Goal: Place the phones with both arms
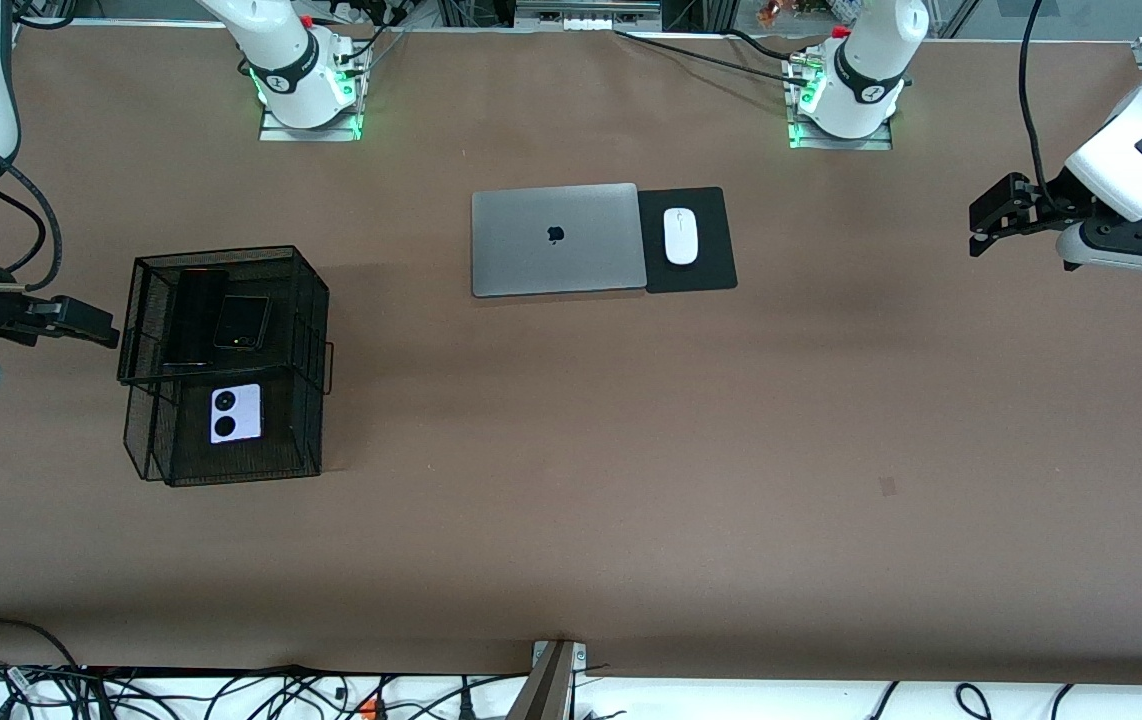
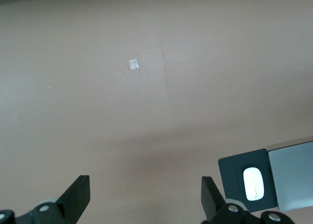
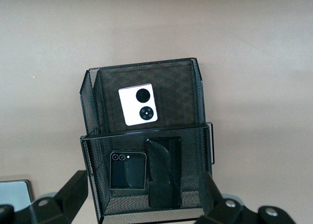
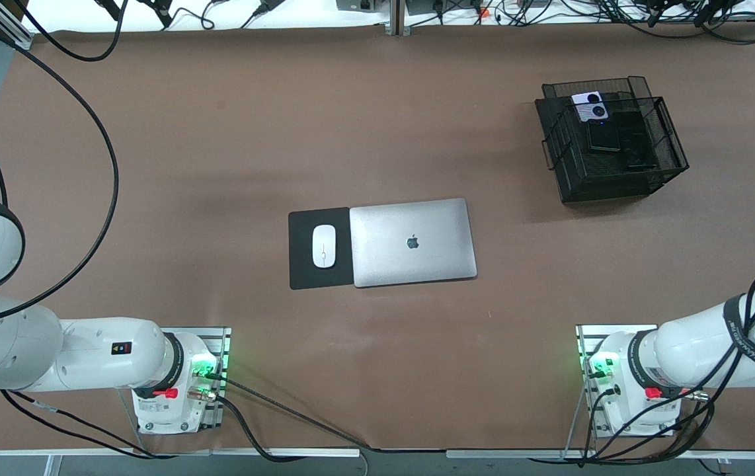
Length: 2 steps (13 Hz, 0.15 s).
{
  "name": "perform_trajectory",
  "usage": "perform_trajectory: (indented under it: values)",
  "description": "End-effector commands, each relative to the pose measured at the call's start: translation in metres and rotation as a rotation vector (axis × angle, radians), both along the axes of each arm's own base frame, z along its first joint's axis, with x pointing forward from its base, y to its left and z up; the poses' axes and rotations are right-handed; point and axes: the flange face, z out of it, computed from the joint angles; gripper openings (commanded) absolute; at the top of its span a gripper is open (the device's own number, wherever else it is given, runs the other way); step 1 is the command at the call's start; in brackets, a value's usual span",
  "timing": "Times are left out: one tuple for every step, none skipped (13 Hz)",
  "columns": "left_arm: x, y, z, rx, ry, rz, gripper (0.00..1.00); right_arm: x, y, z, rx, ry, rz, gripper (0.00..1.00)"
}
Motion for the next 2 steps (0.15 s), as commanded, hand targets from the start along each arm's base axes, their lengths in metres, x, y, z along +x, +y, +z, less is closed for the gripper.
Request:
perform_trajectory:
  values:
    - [-0.0008,-0.0019,0.0081,0.016,-0.013,0.002,1.00,-0.0050,-0.0010,0.0082,-0.007,-0.008,-0.011,1.00]
    - [-0.0003,-0.0008,0.0072,0.018,-0.012,0.003,1.00,-0.0050,-0.0019,0.0082,-0.007,-0.008,-0.011,1.00]
